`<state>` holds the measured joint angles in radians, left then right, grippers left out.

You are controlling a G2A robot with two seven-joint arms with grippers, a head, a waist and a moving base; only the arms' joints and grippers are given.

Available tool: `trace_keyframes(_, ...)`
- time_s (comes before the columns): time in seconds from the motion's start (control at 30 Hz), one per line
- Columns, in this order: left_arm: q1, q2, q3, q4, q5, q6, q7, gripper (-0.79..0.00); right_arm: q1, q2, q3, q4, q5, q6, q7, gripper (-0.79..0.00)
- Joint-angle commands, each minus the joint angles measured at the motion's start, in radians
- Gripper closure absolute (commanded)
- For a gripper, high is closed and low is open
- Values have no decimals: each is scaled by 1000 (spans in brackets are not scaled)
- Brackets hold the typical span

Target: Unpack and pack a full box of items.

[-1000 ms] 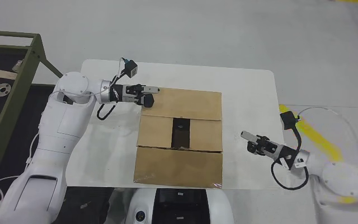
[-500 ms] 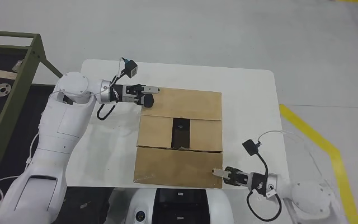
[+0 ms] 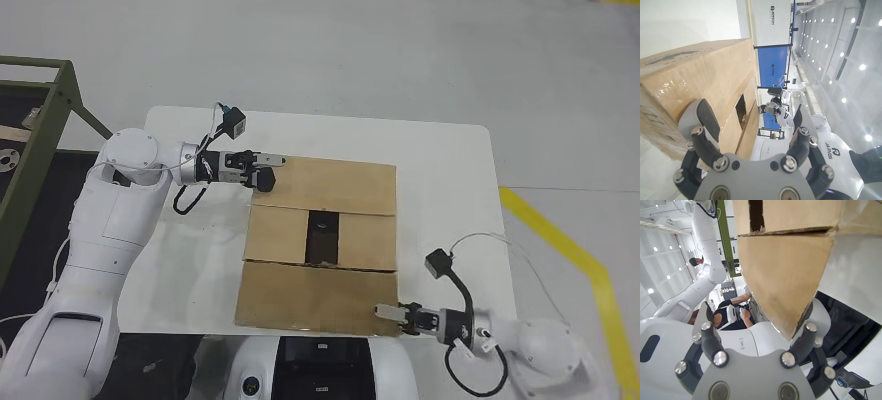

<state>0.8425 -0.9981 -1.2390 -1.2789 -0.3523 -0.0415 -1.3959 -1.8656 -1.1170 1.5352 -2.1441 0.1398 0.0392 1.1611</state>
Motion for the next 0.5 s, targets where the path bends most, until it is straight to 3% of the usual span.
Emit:
trace_keyframes(0.0, 0, 0, 0, 0, 0, 0, 0, -785, 2, 3, 11, -17, 17, -4, 11, -785)
trace_keyframes(0.23, 0, 0, 0, 0, 0, 0, 0, -785, 17, 13, 46, -93, 53, -12, 23, -785)
trace_keyframes(0.47, 0, 0, 0, 0, 0, 0, 0, -785, 62, 17, 37, -80, 81, -20, -30, -785)
